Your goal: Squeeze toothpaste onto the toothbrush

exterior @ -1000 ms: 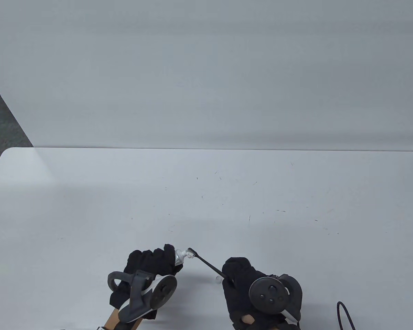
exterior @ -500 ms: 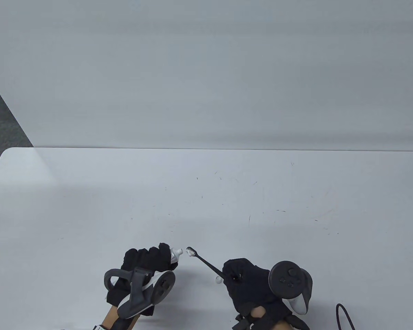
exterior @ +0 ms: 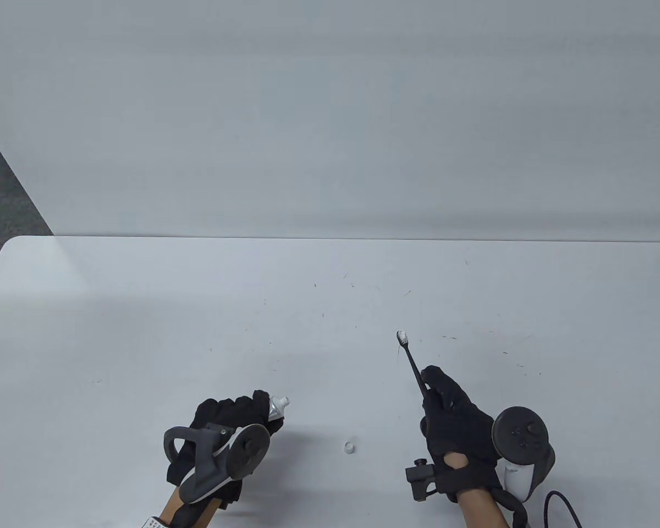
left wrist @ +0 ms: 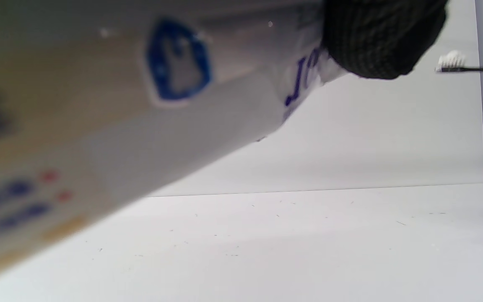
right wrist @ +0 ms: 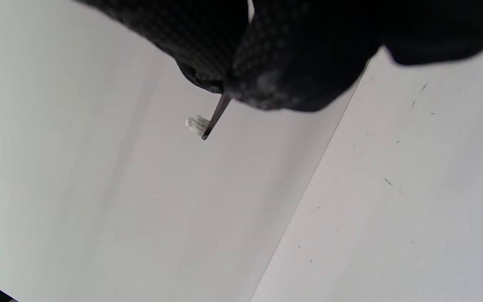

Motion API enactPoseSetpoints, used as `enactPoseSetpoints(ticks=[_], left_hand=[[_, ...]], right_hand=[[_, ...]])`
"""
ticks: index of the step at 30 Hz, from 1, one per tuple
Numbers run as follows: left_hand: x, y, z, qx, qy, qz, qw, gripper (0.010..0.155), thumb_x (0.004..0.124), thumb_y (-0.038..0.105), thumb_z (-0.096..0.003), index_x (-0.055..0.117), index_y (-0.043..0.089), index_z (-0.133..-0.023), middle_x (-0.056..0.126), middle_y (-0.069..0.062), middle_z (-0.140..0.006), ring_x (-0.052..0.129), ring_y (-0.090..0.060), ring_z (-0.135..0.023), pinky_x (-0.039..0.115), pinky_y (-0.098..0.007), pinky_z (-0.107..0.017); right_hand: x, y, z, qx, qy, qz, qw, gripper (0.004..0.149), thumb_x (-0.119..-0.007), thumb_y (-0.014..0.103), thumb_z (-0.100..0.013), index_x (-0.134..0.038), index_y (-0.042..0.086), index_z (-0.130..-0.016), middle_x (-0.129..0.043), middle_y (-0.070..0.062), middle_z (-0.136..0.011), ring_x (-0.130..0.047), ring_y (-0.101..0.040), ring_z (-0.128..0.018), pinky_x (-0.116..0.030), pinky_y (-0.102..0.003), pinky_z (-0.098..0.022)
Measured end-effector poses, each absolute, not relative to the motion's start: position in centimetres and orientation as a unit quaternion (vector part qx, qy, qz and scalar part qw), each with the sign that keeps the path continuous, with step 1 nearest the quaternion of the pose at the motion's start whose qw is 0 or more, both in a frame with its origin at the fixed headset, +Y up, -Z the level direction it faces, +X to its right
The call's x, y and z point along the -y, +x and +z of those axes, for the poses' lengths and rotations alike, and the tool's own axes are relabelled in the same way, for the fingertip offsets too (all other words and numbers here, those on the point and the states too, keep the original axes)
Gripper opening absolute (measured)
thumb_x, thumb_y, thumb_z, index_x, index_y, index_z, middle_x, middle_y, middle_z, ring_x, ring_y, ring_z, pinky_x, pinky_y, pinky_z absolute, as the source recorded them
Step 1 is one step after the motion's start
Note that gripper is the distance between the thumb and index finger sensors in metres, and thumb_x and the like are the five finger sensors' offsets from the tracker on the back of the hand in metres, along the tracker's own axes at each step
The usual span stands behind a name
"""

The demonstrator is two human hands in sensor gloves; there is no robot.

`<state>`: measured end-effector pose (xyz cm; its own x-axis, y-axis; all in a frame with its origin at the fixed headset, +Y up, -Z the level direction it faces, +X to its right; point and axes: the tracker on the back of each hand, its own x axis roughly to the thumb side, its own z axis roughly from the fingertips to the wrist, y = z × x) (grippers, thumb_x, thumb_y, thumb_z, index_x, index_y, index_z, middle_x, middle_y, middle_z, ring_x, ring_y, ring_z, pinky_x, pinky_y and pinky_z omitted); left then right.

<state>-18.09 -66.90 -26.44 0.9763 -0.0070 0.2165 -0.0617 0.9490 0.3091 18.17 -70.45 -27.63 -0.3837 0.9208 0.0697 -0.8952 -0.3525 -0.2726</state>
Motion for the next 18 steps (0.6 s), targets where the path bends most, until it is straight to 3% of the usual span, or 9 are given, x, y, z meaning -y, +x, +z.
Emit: enactPoseSetpoints(ticks=[10,18], left_hand=[[66.8,-18.6,-26.6,0.106,0.159,0.035,0.981,0.067,0.083,0.061,-0.0334,0.082,0.018,-0.085,0.099,-0.009,-0.074,0.103,-0.036,-0.054,0.083,-0.054,-0.042],[67.0,-18.6,-26.6,0.11,0.16,0.04,0.98,0.067,0.083,0.061,-0.0334,0.082,0.018,-0.085,0.099,-0.009,-0.074,0.104,-0.036,-0.053,0.083,-0.054,-0.042]], right_hand=[[74.4,16.5,-29.7,0.065,-0.095,0.9,0.42,0.044,-0.081,0.018,-0.036,-0.088,0.017,-0.08,-0.093,-0.015,-0.064,-0.1,-0.019,-0.019,-0.09,-0.039,-0.005],[76.4,15.5,-31.2,0.052,-0.115,0.932,0.339,0.043,-0.081,0.017,-0.036,-0.089,0.016,-0.079,-0.094,-0.016,-0.063,-0.101,-0.019,-0.02,-0.091,-0.04,-0.006]])
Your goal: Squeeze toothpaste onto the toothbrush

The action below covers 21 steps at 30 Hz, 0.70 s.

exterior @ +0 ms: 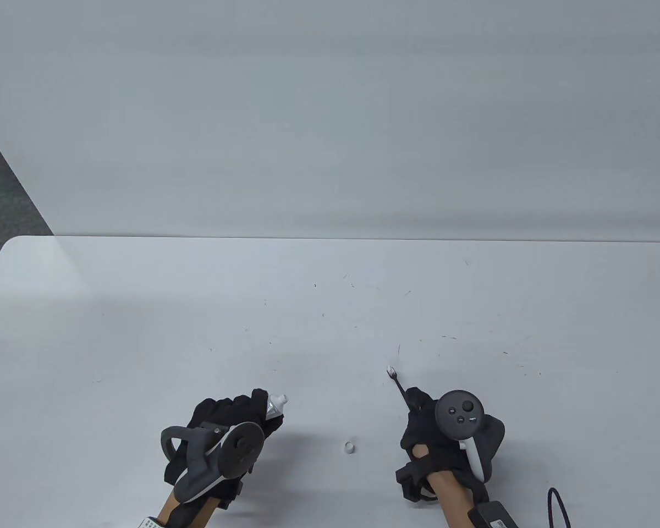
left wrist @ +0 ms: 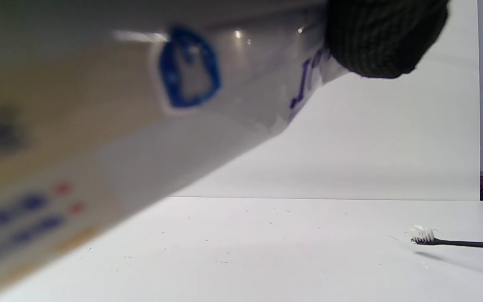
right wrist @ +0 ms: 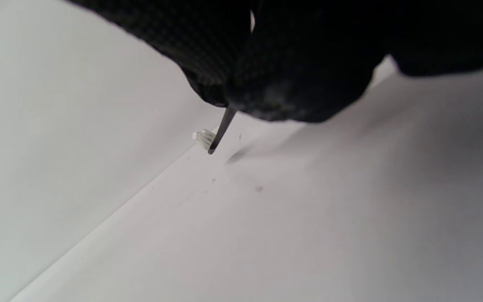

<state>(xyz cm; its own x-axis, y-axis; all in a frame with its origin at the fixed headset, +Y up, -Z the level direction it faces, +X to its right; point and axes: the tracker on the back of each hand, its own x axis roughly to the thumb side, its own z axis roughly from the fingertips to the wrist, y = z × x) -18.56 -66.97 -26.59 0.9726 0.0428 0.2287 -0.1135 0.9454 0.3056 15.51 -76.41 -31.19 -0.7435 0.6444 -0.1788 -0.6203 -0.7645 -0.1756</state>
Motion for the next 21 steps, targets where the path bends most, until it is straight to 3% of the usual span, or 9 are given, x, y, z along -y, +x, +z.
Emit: enactPoseSetpoints(ticks=[4,10,21], left_hand=[[67.0,-18.5,-26.6,0.111,0.161,0.039,0.98,0.067,0.083,0.061,-0.0334,0.083,0.018,-0.085,0.099,-0.009,-0.074,0.104,-0.036,-0.053,0.083,-0.054,-0.042],[67.0,-18.5,-26.6,0.113,0.16,0.04,0.98,0.067,0.083,0.061,-0.0334,0.083,0.018,-0.085,0.099,-0.009,-0.074,0.104,-0.035,-0.053,0.083,-0.054,-0.042],[67.0,-18.5,-26.5,0.114,0.164,0.039,0.979,0.067,0.083,0.061,-0.0334,0.083,0.018,-0.085,0.099,-0.009,-0.074,0.104,-0.036,-0.053,0.083,-0.054,-0.042]], right_hand=[[76.9,14.8,-31.6,0.054,-0.106,0.955,0.272,0.042,-0.082,0.017,-0.036,-0.09,0.015,-0.078,-0.094,-0.017,-0.063,-0.101,-0.022,-0.021,-0.091,-0.042,-0.008],[76.9,12.6,-31.8,-0.012,-0.041,0.986,0.164,0.041,-0.081,0.021,-0.037,-0.091,0.013,-0.076,-0.095,-0.011,-0.059,-0.1,-0.023,-0.022,-0.089,-0.046,-0.013],[76.2,13.6,-31.6,0.011,-0.046,0.981,0.191,0.045,-0.082,0.023,-0.037,-0.089,0.014,-0.08,-0.095,-0.013,-0.064,-0.102,-0.025,-0.027,-0.09,-0.047,-0.015]])
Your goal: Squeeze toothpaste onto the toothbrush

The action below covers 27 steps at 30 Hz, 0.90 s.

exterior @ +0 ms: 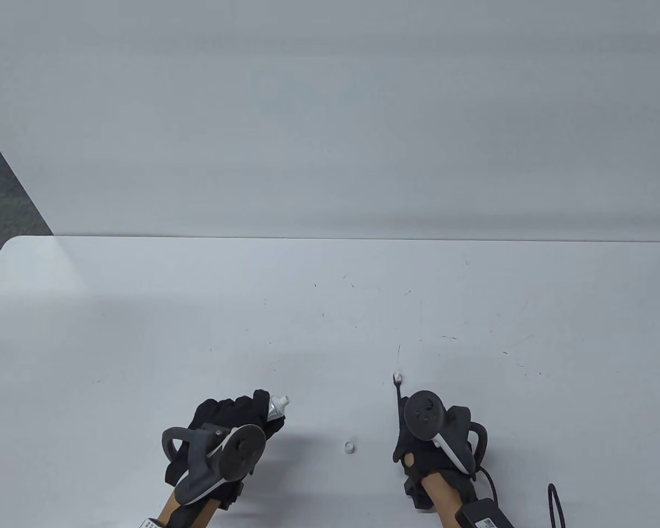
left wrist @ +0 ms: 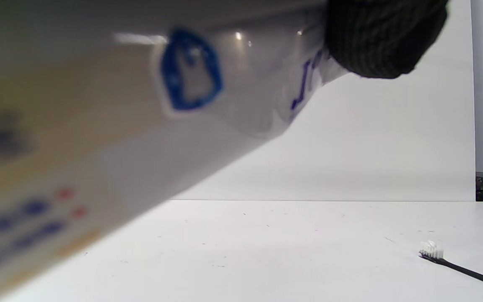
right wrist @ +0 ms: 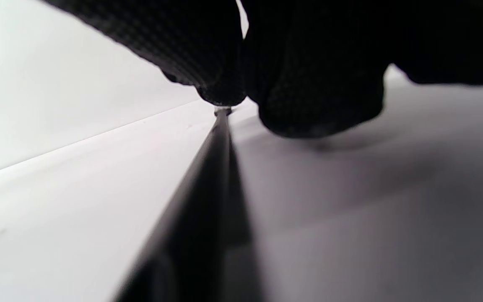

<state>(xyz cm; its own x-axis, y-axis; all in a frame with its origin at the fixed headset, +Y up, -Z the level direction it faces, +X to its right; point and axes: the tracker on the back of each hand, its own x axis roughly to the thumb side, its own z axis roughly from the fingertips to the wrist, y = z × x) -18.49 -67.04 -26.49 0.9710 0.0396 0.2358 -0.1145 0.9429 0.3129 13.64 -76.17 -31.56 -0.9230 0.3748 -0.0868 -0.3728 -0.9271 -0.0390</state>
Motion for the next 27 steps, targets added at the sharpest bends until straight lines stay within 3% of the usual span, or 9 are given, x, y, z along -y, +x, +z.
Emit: enactPoseSetpoints(ticks=[4,7,11,16,19,27], left_hand=[[66.9,-18.7,-26.5,0.111,0.167,0.043,0.979,0.067,0.083,0.061,-0.0335,0.083,0.018,-0.085,0.099,-0.009,-0.074,0.104,-0.036,-0.053,0.083,-0.054,-0.042],[66.8,-18.7,-26.4,0.112,0.169,0.046,0.978,0.067,0.083,0.061,-0.0336,0.083,0.018,-0.085,0.099,-0.009,-0.074,0.104,-0.036,-0.053,0.083,-0.054,-0.042],[66.7,-18.5,-26.3,0.115,0.173,0.048,0.977,0.067,0.083,0.061,-0.0335,0.083,0.018,-0.085,0.099,-0.009,-0.074,0.104,-0.036,-0.053,0.083,-0.054,-0.042],[66.6,-18.5,-26.1,0.117,0.177,0.049,0.976,0.067,0.083,0.061,-0.0334,0.083,0.018,-0.085,0.099,-0.009,-0.074,0.104,-0.035,-0.053,0.083,-0.054,-0.042],[66.5,-18.5,-26.1,0.118,0.179,0.05,0.976,0.067,0.083,0.06,-0.0335,0.083,0.018,-0.085,0.099,-0.009,-0.074,0.104,-0.036,-0.053,0.083,-0.054,-0.042],[66.6,-18.4,-26.1,0.121,0.18,0.052,0.975,0.067,0.083,0.06,-0.0334,0.083,0.018,-0.085,0.099,-0.009,-0.073,0.104,-0.035,-0.053,0.083,-0.054,-0.042]], right_hand=[[74.0,14.7,-30.9,0.065,-0.051,0.968,0.235,0.049,-0.083,0.025,-0.036,-0.086,0.011,-0.083,-0.093,-0.016,-0.069,-0.101,-0.027,-0.03,-0.089,-0.048,-0.016],[72.2,13.6,-30.1,0.105,0.015,0.966,0.236,0.046,-0.084,0.023,-0.036,-0.088,0.012,-0.08,-0.088,-0.018,-0.076,-0.099,-0.026,-0.03,-0.088,-0.047,-0.016],[71.3,9.4,-29.0,0.115,0.139,0.962,0.205,0.038,-0.087,0.02,-0.034,-0.092,0.013,-0.071,-0.091,-0.016,-0.075,-0.099,-0.024,-0.027,-0.088,-0.046,-0.014],[73.0,3.6,-27.8,0.051,0.238,0.967,0.079,0.046,-0.09,0.022,-0.032,-0.09,0.014,-0.078,-0.091,-0.015,-0.078,-0.099,-0.023,-0.027,-0.088,-0.045,-0.014],[74.0,2.0,-27.8,0.051,0.25,0.967,0.018,0.047,-0.091,0.022,-0.032,-0.089,0.014,-0.078,-0.091,-0.015,-0.078,-0.098,-0.022,-0.026,-0.088,-0.045,-0.014],[75.9,0.8,-28.1,0.031,0.256,0.966,-0.015,0.042,-0.092,0.019,-0.031,-0.093,0.013,-0.072,-0.094,-0.015,-0.071,-0.098,-0.021,-0.024,-0.088,-0.044,-0.011]])
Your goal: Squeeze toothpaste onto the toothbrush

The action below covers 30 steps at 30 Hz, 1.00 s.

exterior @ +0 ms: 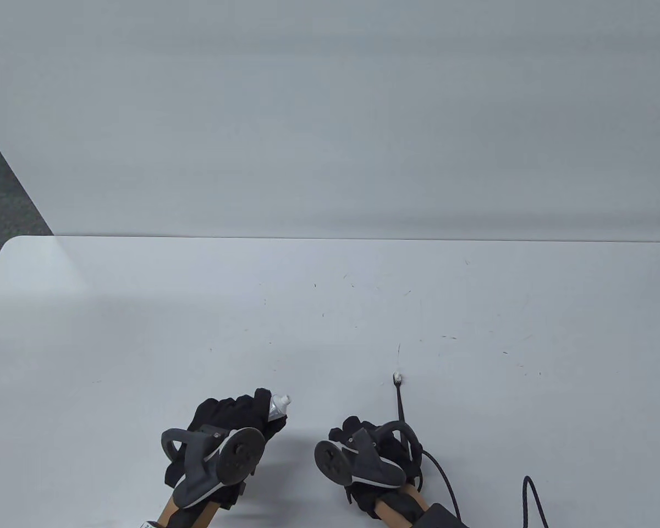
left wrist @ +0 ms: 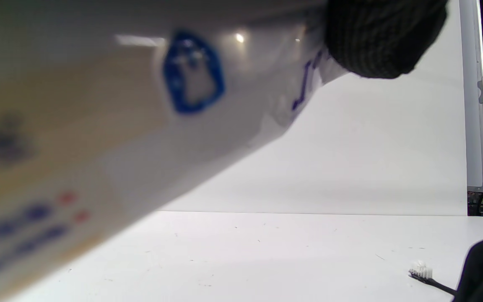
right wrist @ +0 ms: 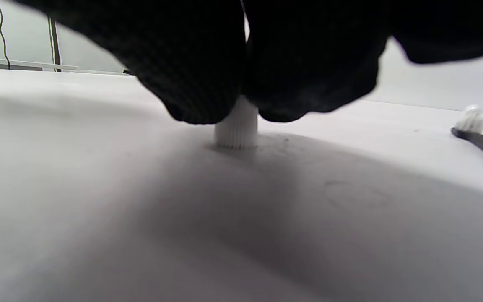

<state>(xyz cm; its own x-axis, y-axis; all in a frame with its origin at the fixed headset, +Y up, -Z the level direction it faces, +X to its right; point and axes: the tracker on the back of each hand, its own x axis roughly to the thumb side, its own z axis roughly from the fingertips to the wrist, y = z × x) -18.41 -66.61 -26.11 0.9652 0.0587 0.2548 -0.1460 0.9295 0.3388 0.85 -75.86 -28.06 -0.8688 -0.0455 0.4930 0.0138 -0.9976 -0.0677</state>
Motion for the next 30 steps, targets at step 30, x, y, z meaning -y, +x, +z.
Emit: enactPoseSetpoints(ticks=[30], left_hand=[[66.9,-14.4,-23.5,0.241,0.171,0.054,0.954,0.067,0.083,0.06,-0.0334,0.083,0.018,-0.085,0.099,-0.009,-0.073,0.104,-0.036,-0.053,0.083,-0.055,-0.042]], right_hand=[[66.7,7.4,-25.6,-0.145,-0.249,-0.81,-0.511,0.04,-0.089,0.016,-0.032,-0.093,0.012,-0.071,-0.093,-0.017,-0.072,-0.098,-0.021,-0.023,-0.088,-0.042,-0.011]])
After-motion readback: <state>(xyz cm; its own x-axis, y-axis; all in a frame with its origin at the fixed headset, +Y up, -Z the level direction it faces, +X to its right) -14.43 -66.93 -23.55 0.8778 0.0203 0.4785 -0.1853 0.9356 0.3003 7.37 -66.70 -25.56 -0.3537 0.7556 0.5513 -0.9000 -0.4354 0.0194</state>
